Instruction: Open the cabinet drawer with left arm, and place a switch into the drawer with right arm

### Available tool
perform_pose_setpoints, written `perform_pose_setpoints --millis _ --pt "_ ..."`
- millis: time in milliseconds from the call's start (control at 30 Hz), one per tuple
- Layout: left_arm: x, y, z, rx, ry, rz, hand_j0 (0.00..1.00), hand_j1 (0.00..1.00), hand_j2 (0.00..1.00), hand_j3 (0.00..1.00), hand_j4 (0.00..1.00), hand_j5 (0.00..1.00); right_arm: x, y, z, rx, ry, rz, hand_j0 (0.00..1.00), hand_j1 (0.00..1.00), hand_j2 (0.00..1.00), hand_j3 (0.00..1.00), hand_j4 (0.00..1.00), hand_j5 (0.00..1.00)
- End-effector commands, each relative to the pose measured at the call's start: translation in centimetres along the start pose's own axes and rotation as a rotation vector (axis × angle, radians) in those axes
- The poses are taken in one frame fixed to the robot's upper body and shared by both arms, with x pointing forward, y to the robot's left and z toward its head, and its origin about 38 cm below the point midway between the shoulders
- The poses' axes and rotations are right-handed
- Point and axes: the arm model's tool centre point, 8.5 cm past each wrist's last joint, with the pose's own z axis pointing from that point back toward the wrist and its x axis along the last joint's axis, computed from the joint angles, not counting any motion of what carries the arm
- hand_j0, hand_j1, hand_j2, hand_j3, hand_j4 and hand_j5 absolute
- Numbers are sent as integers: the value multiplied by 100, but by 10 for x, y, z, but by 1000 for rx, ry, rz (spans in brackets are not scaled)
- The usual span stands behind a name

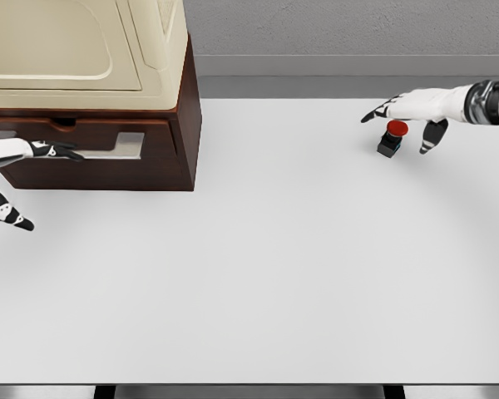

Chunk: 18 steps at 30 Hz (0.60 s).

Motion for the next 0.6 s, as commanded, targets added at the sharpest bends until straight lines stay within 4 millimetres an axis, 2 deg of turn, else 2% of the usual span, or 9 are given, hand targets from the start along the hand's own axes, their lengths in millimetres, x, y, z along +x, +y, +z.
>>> perform_pose_setpoints --millis 0,567 --pt "-1 -4 1 -22 3 -1 100 100 100 100 100 100 0 0 -2 6 4 3 100 100 100 100 100 100" --pt "-7 -14 20 -32 -22 -23 100 100 100 100 100 100 -3 1 -1 8 14 -10 100 100 100 100 100 100"
